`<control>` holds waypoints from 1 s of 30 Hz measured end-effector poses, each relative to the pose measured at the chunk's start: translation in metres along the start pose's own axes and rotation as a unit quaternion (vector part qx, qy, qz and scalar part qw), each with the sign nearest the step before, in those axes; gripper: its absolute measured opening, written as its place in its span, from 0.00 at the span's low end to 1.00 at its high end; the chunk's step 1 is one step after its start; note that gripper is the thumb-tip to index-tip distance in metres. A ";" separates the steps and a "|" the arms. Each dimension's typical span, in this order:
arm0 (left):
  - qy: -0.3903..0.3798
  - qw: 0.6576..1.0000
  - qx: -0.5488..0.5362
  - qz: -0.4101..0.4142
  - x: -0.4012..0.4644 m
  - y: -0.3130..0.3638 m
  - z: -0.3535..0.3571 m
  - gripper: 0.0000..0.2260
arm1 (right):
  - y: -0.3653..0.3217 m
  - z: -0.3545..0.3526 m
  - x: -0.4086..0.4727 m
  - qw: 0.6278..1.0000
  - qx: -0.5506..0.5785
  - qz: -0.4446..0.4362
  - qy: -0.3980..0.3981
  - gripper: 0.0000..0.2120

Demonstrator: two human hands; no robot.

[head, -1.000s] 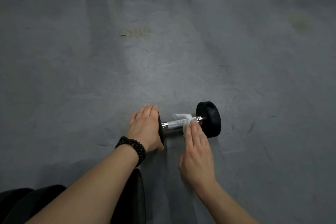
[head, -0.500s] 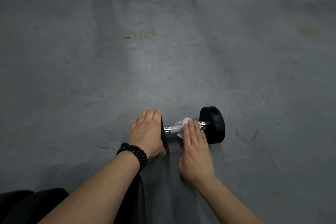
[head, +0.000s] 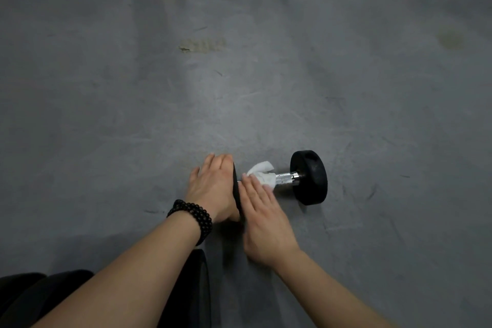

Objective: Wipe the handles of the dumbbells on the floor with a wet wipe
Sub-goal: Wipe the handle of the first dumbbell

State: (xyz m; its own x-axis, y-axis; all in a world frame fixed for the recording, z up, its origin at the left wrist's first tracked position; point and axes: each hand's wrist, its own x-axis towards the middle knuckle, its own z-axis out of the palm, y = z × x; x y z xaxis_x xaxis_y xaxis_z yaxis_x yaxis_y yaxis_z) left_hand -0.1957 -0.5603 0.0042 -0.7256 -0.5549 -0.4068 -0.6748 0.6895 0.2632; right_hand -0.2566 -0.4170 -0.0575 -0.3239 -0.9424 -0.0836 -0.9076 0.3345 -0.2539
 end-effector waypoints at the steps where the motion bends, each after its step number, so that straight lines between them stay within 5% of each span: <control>1: -0.001 1.000 0.000 0.000 0.000 0.000 0.000 0.57 | 0.002 0.000 0.002 1.000 -0.009 0.000 0.002 0.42; 6: 0.009 1.000 0.002 0.004 -0.003 0.002 0.001 0.57 | 0.020 -0.002 -0.010 0.990 -0.013 0.134 0.041 0.41; 12: -0.007 1.000 -0.005 0.005 0.002 -0.002 0.001 0.57 | 0.006 0.005 0.000 1.000 -0.020 0.011 0.007 0.43; 20: -0.005 0.999 -0.049 -0.002 0.004 -0.003 -0.006 0.53 | 0.021 -0.012 -0.009 0.994 -0.009 0.101 0.038 0.42; 25: 0.125 0.992 0.025 0.024 -0.020 0.008 0.002 0.46 | 0.035 -0.021 -0.016 0.995 -0.018 0.097 -0.013 0.42; 28: 0.125 0.992 0.009 0.012 -0.019 0.006 0.001 0.50 | 0.037 -0.032 -0.006 0.995 -0.046 0.083 -0.043 0.42; 30: 0.116 0.993 -0.027 0.016 -0.013 0.002 -0.004 0.44 | 0.033 -0.042 0.004 0.989 -0.072 0.106 -0.072 0.41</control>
State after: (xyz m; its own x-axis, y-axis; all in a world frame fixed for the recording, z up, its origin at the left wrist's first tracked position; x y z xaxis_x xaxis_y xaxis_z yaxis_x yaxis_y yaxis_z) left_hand -0.1882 -0.5538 0.0136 -0.7542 -0.6297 -0.1862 -0.6523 0.6861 0.3221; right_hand -0.2989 -0.4099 -0.0259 -0.4794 -0.8386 -0.2586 -0.8551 0.5127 -0.0774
